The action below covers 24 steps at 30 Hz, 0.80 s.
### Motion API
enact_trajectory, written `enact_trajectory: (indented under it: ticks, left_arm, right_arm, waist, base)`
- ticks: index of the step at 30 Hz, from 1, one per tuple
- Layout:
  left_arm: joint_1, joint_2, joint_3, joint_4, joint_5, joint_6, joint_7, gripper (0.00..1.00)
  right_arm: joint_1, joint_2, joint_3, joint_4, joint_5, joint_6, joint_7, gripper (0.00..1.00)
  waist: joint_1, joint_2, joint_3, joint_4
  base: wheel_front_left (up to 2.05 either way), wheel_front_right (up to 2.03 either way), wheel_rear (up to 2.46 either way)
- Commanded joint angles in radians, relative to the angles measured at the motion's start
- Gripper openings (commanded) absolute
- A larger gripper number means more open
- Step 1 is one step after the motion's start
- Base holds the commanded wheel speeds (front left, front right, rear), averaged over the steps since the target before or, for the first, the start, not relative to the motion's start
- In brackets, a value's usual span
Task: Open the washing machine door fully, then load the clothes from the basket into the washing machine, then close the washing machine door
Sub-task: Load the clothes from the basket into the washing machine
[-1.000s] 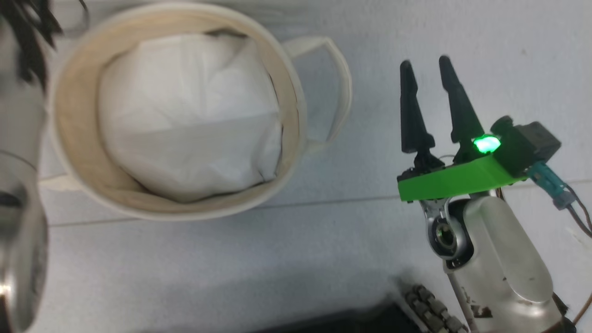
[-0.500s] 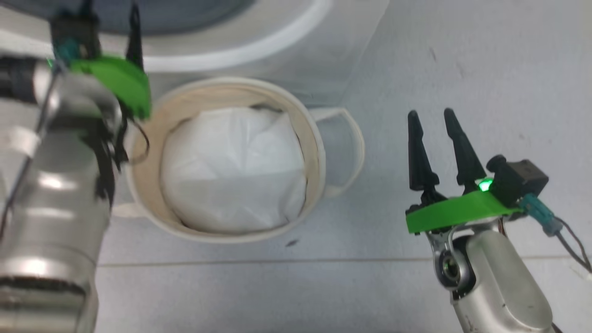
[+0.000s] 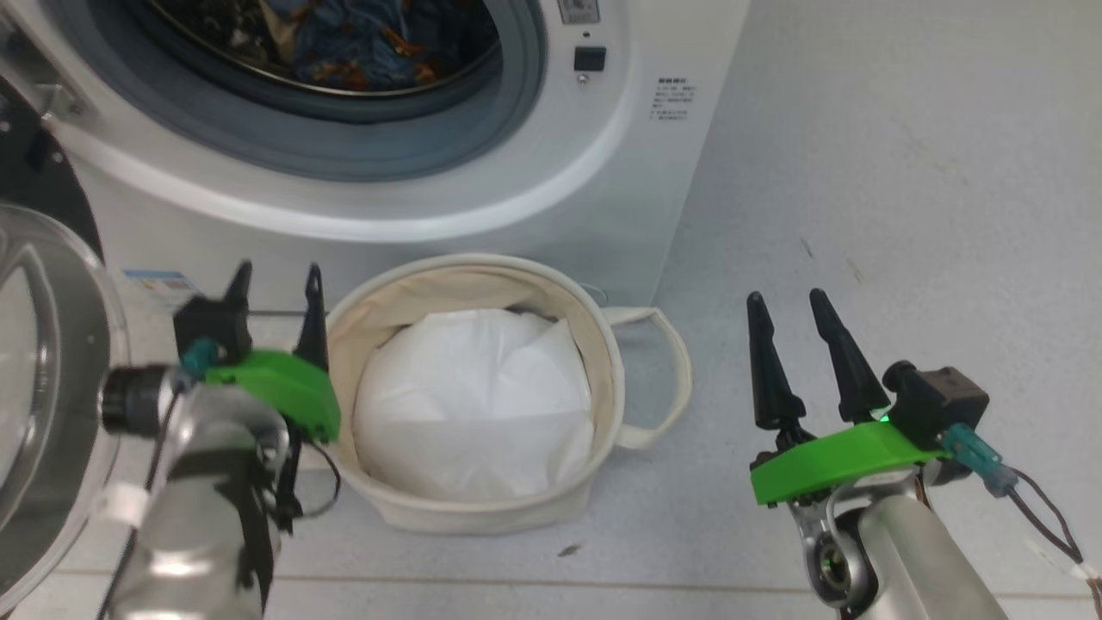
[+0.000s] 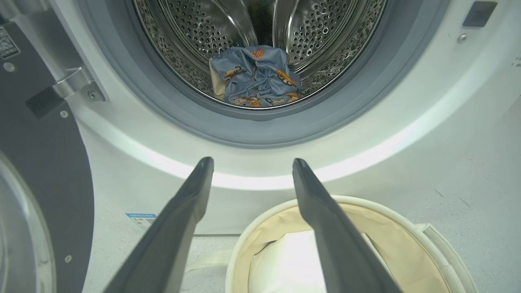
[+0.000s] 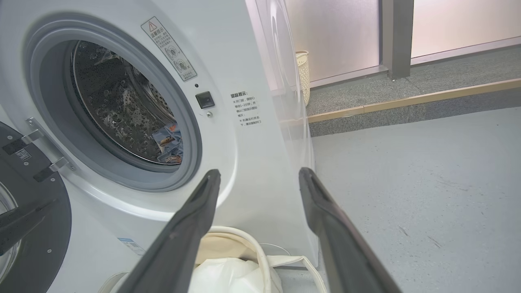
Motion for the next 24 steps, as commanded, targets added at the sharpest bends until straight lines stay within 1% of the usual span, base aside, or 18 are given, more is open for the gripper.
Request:
enact_trajectory:
  ticks: [1,5,7,8,9,11,15,20,24]
  left_arm:
    - [0.008,0.027,0.030,-0.040,-0.003,0.006,-0.012,1.00]
    - [0.139,0.005,0.042,-0.106,-0.019,-0.005,-0.012,1.00]
    - [0.198,-0.002,0.057,-0.160,-0.022,0.004,-0.012,1.00]
    - [0.256,-0.010,0.065,-0.217,-0.020,0.010,-0.012,1.00]
    - [0.283,-0.013,0.067,-0.245,-0.015,0.014,-0.012,1.00]
    - [0.333,-0.019,0.061,-0.285,-0.003,0.010,-0.012,1.00]
    - [0.403,-0.034,0.062,-0.349,0.004,0.007,-0.012,1.00]
    - [0.474,-0.047,0.079,-0.443,0.009,0.004,-0.012,1.00]
    - [0.509,-0.052,0.084,-0.491,0.030,0.001,-0.012,1.00]
  right_arm:
    - [0.003,0.007,0.017,-0.026,-0.003,0.000,-0.012,1.00]
    - [0.039,0.007,0.014,-0.016,0.008,0.000,-0.012,1.00]
    - [0.060,0.007,0.017,-0.010,0.013,0.000,-0.012,1.00]
    - [0.076,0.007,0.018,-0.008,0.018,0.000,-0.012,1.00]
    - [0.082,0.007,0.018,-0.007,0.022,0.000,-0.012,1.00]
    - [0.093,0.007,0.015,-0.006,0.023,0.000,-0.012,1.00]
    - [0.116,0.007,0.012,-0.001,0.026,0.000,-0.012,1.00]
    - [0.122,0.007,0.018,-0.002,0.024,0.000,-0.012,1.00]
    - [0.123,0.007,0.015,-0.004,0.025,0.000,-0.012,1.00]
  waist:
    - [0.0001,-0.0001,-0.034,0.016]
    - [0.0001,-0.0001,-0.095,0.032]
    - [0.0001,-0.0001,-0.121,0.037]
    - [0.0001,-0.0001,-0.136,0.042]
    - [0.0001,-0.0001,-0.142,0.044]
    - [0.0001,-0.0001,-0.149,0.049]
    - [0.0001,-0.0001,-0.163,0.060]
    - [0.0001,-0.0001,-0.171,0.056]
    - [0.0001,-0.0001,-0.171,0.055]
  base:
    - [0.00,0.00,0.00]
    - [0.00,0.00,0.00]
    - [0.00,0.00,0.00]
    - [0.00,0.00,0.00]
    - [0.00,0.00,0.00]
    - [0.00,0.00,0.00]
    - [0.00,0.00,0.00]
    - [0.00,0.00,0.00]
    - [0.00,0.00,0.00]
